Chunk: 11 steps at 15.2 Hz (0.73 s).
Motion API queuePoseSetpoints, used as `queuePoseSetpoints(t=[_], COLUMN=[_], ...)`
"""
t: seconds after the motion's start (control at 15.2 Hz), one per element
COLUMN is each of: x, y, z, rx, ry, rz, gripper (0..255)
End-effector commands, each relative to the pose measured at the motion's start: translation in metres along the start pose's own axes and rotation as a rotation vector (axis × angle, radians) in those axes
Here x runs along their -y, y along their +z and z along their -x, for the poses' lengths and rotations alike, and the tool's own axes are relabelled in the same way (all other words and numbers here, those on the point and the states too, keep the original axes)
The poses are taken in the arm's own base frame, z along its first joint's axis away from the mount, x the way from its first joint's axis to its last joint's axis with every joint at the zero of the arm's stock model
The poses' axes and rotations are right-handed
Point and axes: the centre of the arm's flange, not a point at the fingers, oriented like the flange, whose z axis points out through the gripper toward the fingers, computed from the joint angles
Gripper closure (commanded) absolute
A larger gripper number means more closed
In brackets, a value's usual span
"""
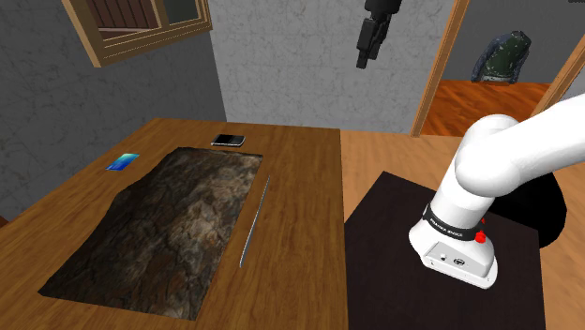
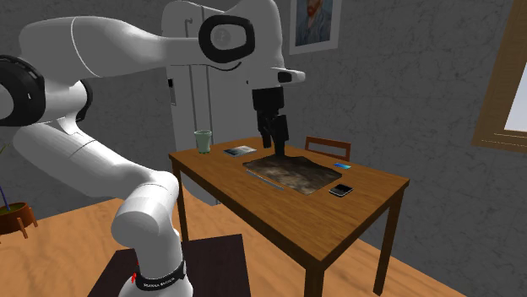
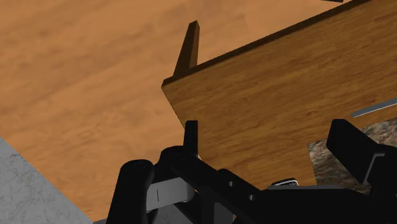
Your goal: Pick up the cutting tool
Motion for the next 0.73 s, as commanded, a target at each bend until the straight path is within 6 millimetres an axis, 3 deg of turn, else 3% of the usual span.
queuePoseSetpoints(t=[0.0,0.66], x=[0.000,0.091], y=[0.000,0.072], z=[0.000,0.024], rx=[0.000,0.029], ry=[0.000,0.339], rz=[0.000,-0.105], gripper=[0,0])
